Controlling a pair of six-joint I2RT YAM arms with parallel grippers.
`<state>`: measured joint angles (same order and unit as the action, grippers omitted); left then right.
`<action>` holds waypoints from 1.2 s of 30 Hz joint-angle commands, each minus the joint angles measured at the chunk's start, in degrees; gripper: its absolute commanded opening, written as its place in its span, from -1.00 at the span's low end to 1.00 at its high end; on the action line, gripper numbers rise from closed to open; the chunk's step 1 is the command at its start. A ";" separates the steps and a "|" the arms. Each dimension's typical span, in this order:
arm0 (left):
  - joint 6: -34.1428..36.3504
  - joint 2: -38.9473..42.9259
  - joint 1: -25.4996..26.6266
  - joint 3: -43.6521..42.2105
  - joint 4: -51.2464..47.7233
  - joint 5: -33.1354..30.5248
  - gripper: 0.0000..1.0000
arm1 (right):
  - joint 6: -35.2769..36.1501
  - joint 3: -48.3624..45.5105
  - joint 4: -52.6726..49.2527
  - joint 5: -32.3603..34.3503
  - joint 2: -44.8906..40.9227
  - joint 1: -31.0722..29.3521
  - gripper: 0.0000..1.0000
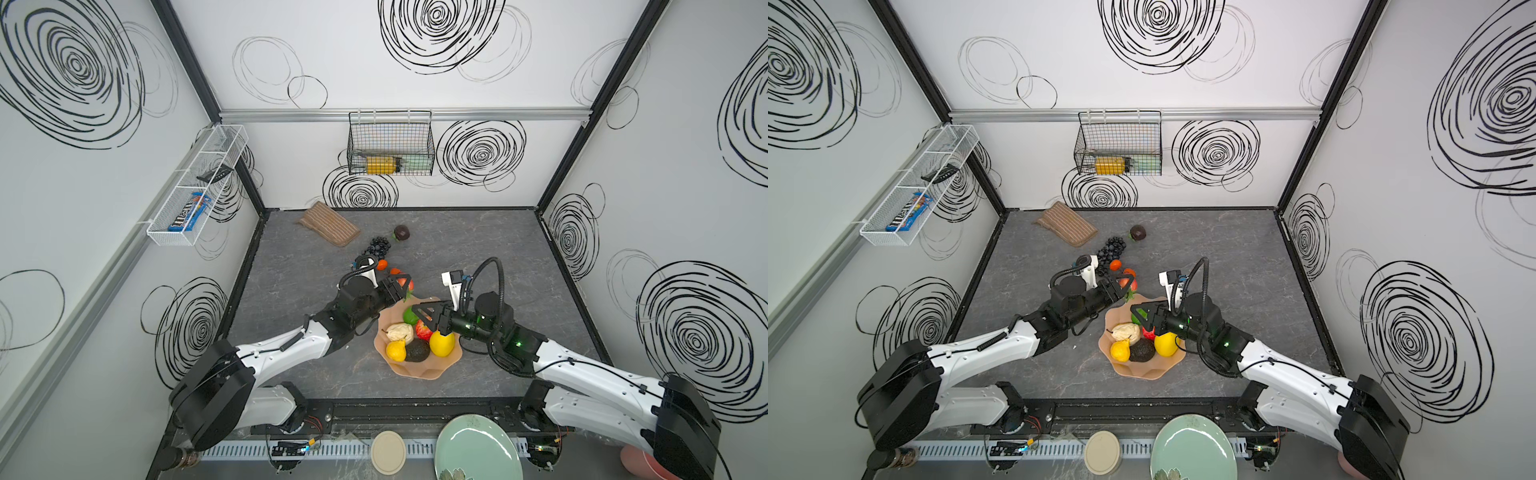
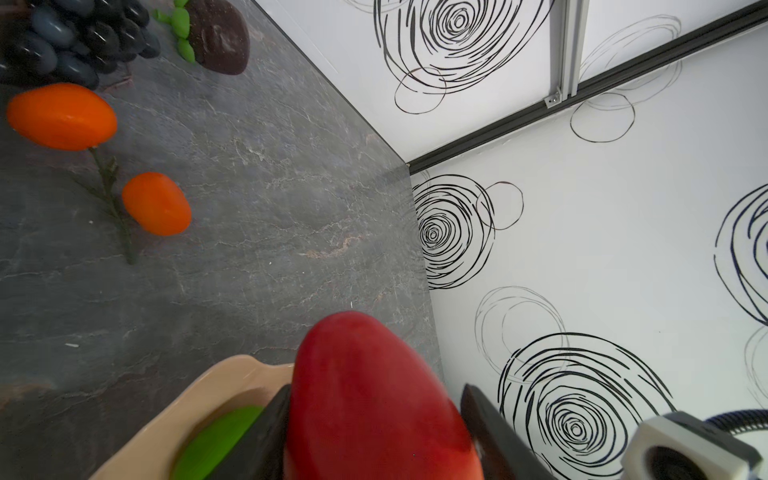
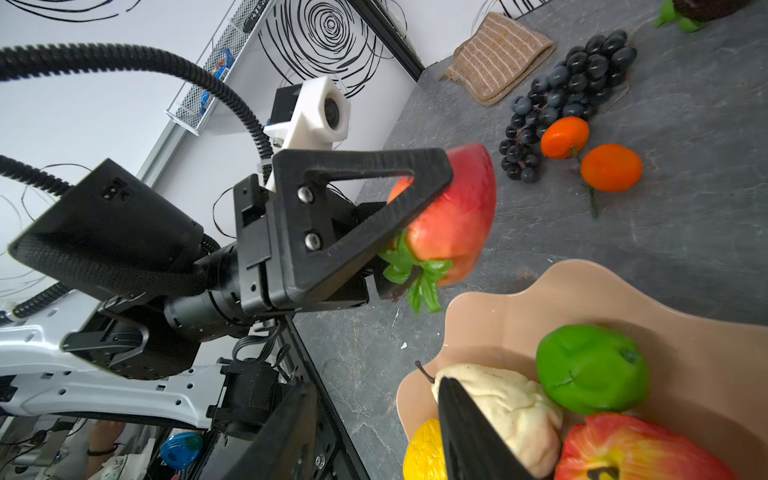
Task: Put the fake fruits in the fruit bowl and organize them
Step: 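Lift the mango and carry it toward the bowl with the left gripper, then close the right gripper on the mango held by the left gripper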
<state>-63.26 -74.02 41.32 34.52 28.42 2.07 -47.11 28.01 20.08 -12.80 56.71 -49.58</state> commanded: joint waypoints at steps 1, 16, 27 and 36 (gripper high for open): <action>-0.83 -0.93 1.19 1.95 4.14 -1.11 0.12 | -0.70 2.12 2.12 -1.38 0.91 -0.20 -0.12; -1.38 -2.31 4.57 1.86 4.79 -1.53 0.10 | -1.05 1.63 0.68 2.07 2.62 0.36 -0.35; -1.60 -2.91 5.88 2.04 4.80 -1.65 0.09 | -1.49 2.38 -0.71 2.60 4.29 0.63 -0.44; -1.46 -2.62 6.30 1.86 4.80 -2.22 0.09 | -1.62 2.09 -1.44 3.81 4.29 0.73 -0.54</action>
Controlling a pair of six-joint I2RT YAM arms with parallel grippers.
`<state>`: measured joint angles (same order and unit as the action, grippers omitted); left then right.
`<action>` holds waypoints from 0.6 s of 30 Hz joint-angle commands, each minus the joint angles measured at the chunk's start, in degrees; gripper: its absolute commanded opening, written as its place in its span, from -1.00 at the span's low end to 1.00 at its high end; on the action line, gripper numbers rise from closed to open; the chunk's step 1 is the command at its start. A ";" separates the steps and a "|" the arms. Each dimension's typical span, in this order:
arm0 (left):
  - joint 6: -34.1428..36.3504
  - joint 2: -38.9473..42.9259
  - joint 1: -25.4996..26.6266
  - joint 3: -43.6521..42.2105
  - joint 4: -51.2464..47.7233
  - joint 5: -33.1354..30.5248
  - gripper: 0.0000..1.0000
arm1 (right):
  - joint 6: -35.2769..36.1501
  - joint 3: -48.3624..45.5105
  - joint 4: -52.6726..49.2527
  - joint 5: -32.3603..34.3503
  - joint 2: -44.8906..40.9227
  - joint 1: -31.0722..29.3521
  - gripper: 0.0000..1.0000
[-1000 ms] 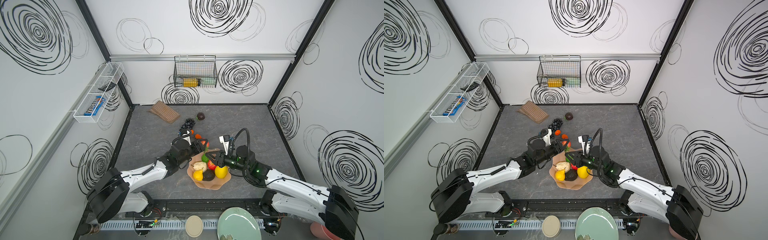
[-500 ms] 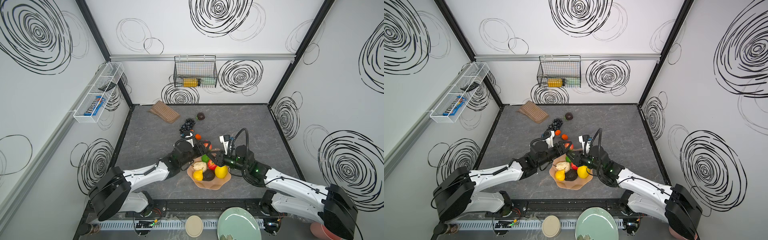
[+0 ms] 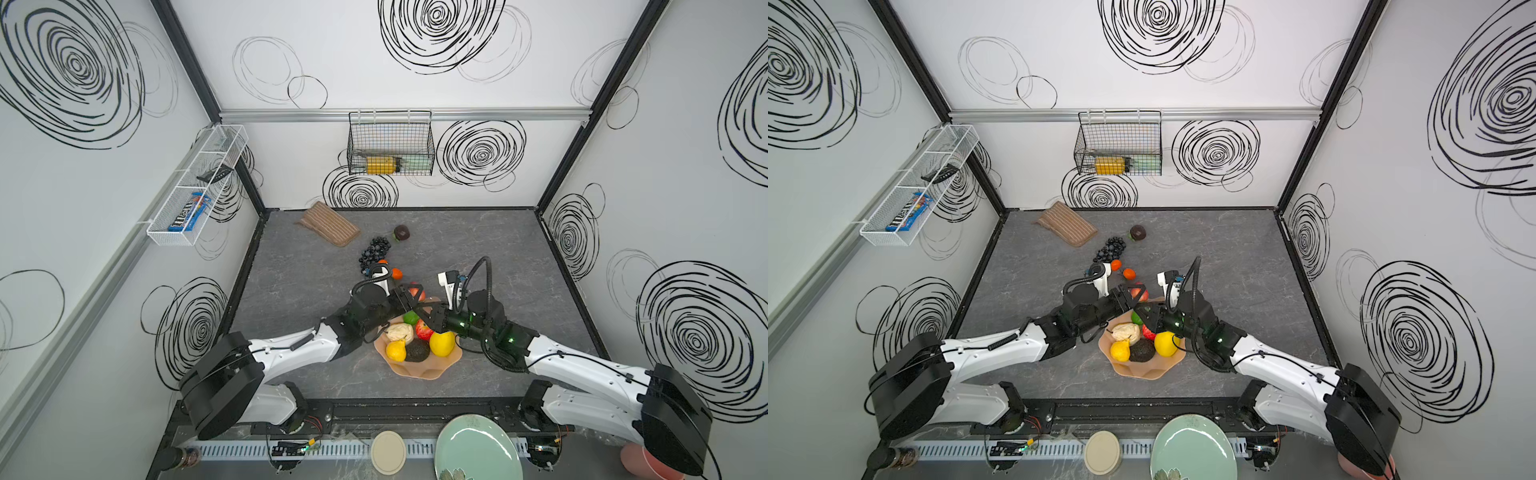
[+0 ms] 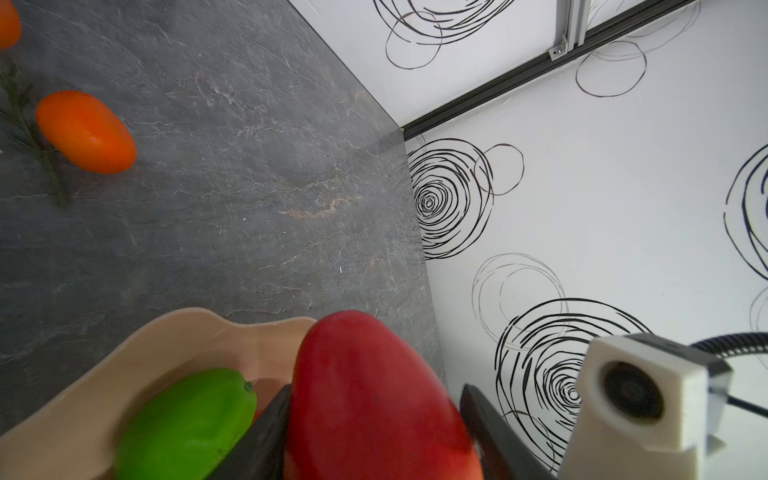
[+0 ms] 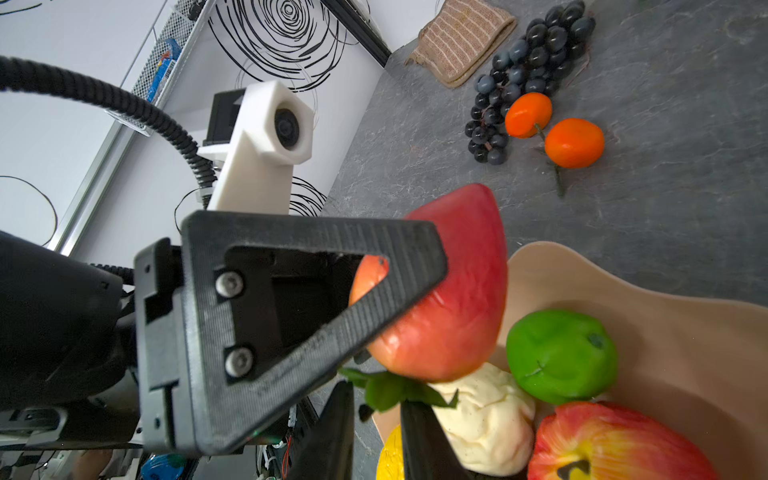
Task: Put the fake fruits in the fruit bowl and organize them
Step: 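Close the right gripper on the mango held by the left gripper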
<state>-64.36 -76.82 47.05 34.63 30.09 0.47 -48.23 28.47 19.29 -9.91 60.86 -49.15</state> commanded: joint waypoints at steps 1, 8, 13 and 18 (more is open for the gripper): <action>-0.25 0.18 0.58 1.67 3.14 -0.65 0.09 | -0.47 1.67 -0.68 0.99 0.04 0.30 -0.57; -0.08 0.18 0.56 1.40 3.14 -1.09 0.09 | 0.19 1.75 -1.71 1.76 -0.48 0.15 -0.71; 0.32 0.18 0.58 1.24 3.14 -1.36 0.10 | 1.78 2.07 -3.81 3.93 -2.07 -0.33 -0.81; 0.96 0.35 0.50 1.23 3.14 -1.04 0.24 | 4.47 2.51 -6.20 6.54 -4.10 -0.41 -0.89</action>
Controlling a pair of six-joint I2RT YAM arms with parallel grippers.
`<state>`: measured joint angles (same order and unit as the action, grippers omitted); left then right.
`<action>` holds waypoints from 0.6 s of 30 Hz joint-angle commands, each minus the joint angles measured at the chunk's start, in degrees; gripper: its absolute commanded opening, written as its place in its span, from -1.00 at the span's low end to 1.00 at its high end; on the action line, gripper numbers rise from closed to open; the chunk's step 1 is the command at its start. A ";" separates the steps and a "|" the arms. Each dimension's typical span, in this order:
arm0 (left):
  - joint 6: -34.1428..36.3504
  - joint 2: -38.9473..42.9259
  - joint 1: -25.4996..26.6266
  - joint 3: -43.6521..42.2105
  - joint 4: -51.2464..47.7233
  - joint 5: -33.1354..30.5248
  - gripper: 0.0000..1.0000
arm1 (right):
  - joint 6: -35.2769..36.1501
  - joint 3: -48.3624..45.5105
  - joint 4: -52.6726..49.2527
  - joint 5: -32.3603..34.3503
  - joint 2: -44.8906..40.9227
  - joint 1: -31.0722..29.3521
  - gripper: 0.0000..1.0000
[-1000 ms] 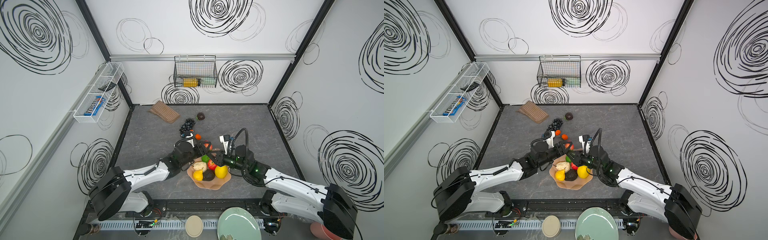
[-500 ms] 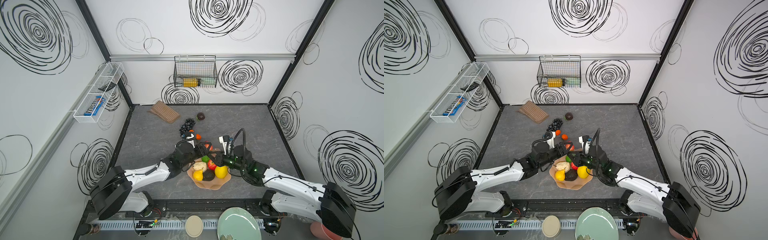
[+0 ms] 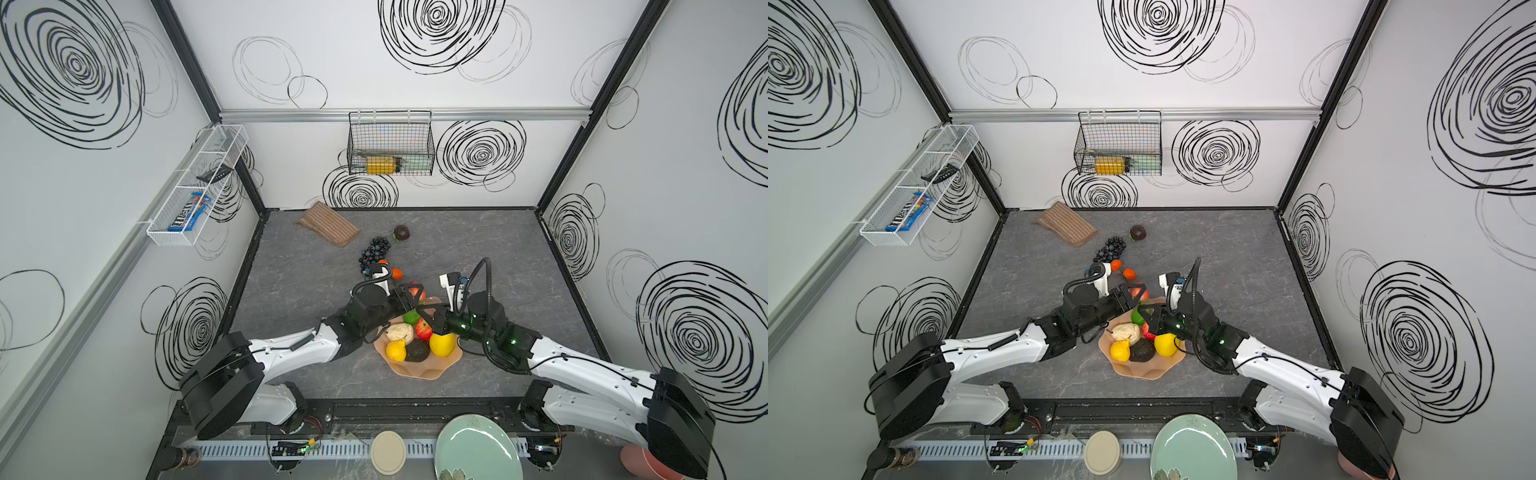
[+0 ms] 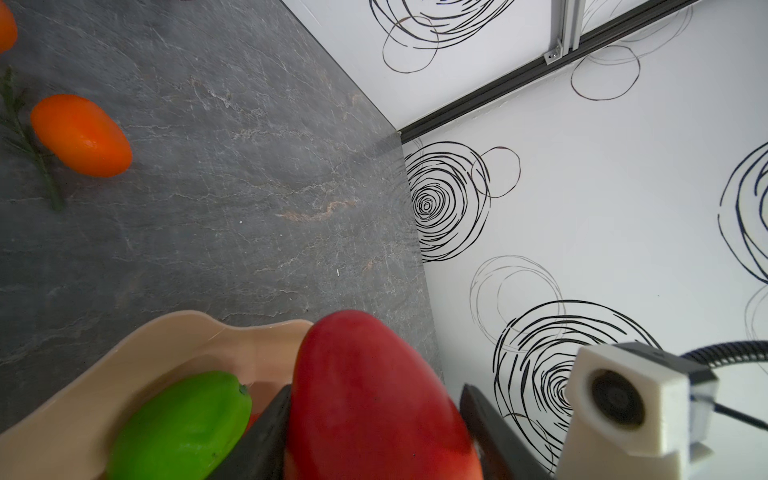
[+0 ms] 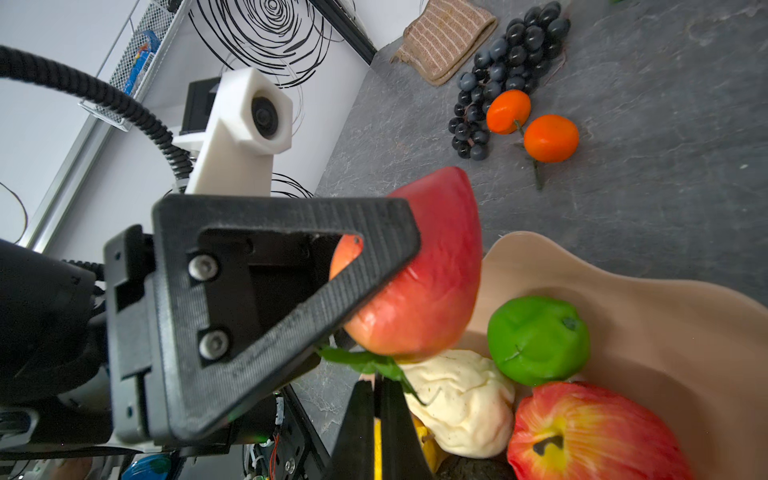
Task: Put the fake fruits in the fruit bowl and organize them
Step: 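Close the right gripper on the mango held by the left gripper, then open the left gripper and draw it back while the right gripper holds the mango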
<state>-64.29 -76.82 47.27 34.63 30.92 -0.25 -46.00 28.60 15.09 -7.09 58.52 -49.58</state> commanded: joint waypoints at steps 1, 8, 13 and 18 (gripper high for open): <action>1.02 0.38 0.24 1.23 2.31 -0.11 0.27 | 2.89 2.41 -2.08 3.98 -2.03 0.05 -0.91; 3.80 2.57 -0.49 1.57 3.10 0.51 0.54 | 9.03 4.15 -6.13 5.14 -3.87 0.41 -1.00; 9.05 6.31 -2.55 1.75 -3.09 0.60 0.74 | 17.14 8.08 -13.71 3.03 -5.05 3.98 -1.00; 14.86 11.32 -6.83 0.17 -8.79 0.85 0.85 | 25.27 14.72 -23.94 -0.67 -3.25 8.29 -1.00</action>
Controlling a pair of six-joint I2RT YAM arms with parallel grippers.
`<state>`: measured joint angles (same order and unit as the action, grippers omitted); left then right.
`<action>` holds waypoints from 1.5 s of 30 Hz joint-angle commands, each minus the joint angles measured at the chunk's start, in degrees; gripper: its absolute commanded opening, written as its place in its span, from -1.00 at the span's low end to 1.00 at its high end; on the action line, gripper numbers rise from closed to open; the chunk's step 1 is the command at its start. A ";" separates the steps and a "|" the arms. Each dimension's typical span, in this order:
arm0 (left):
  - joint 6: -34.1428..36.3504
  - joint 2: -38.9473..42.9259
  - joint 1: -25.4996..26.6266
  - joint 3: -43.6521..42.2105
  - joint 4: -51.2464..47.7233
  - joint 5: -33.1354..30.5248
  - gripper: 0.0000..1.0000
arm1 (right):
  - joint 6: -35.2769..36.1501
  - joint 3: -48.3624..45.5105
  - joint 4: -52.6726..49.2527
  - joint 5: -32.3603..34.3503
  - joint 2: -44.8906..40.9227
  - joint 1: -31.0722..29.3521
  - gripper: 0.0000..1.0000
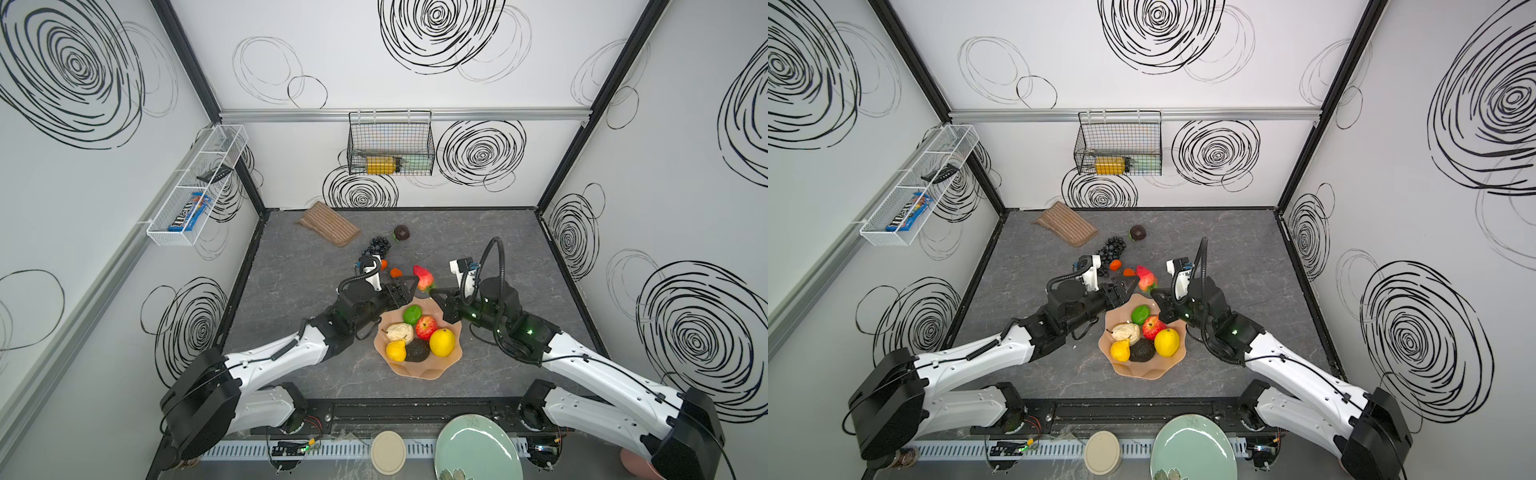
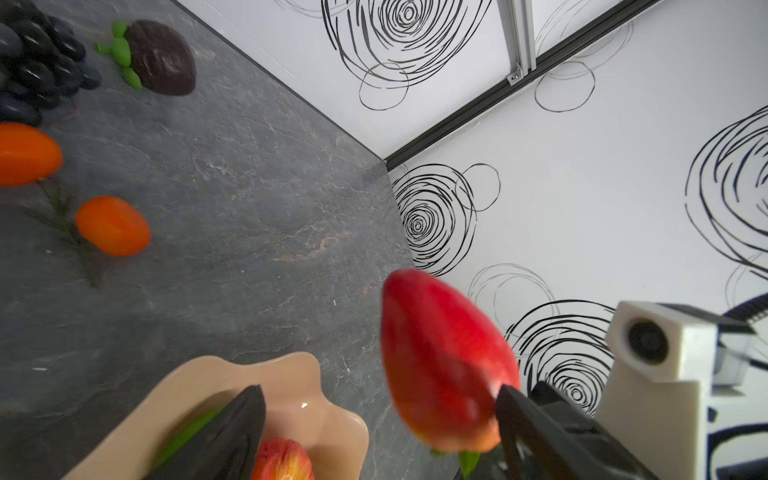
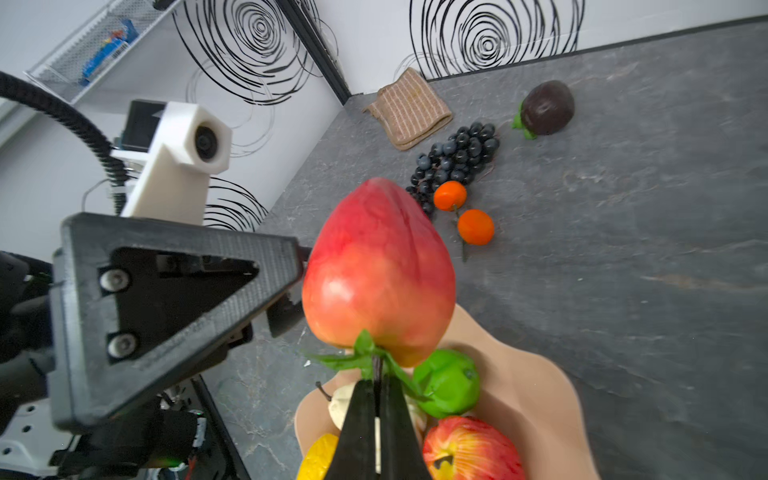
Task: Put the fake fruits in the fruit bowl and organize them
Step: 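Open the left gripper and draw it back while the right gripper holds the mango, then lower the red mango into the bowl beside the apple with the right gripper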
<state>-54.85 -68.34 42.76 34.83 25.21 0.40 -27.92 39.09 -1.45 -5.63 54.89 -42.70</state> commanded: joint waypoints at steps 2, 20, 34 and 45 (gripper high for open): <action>8.01 6.13 -4.34 -1.28 -5.43 -0.09 0.88 | 10.09 6.98 -11.19 -2.85 1.53 1.57 -1.00; 26.26 31.72 -11.07 -19.49 -11.96 -12.27 0.96 | 39.39 18.03 -32.32 6.40 6.30 1.39 -1.00; 28.22 37.27 -10.00 -25.45 -8.72 -11.42 0.96 | 48.66 18.55 -42.63 8.36 11.66 2.36 -1.00; 28.31 37.66 -8.84 -25.33 -8.94 -11.74 0.97 | 49.19 16.09 -39.93 8.31 15.91 3.67 -1.00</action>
<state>-27.40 -30.70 33.65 9.43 13.63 -10.55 19.81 56.18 -41.25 2.70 70.02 -39.33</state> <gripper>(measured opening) 0.985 0.056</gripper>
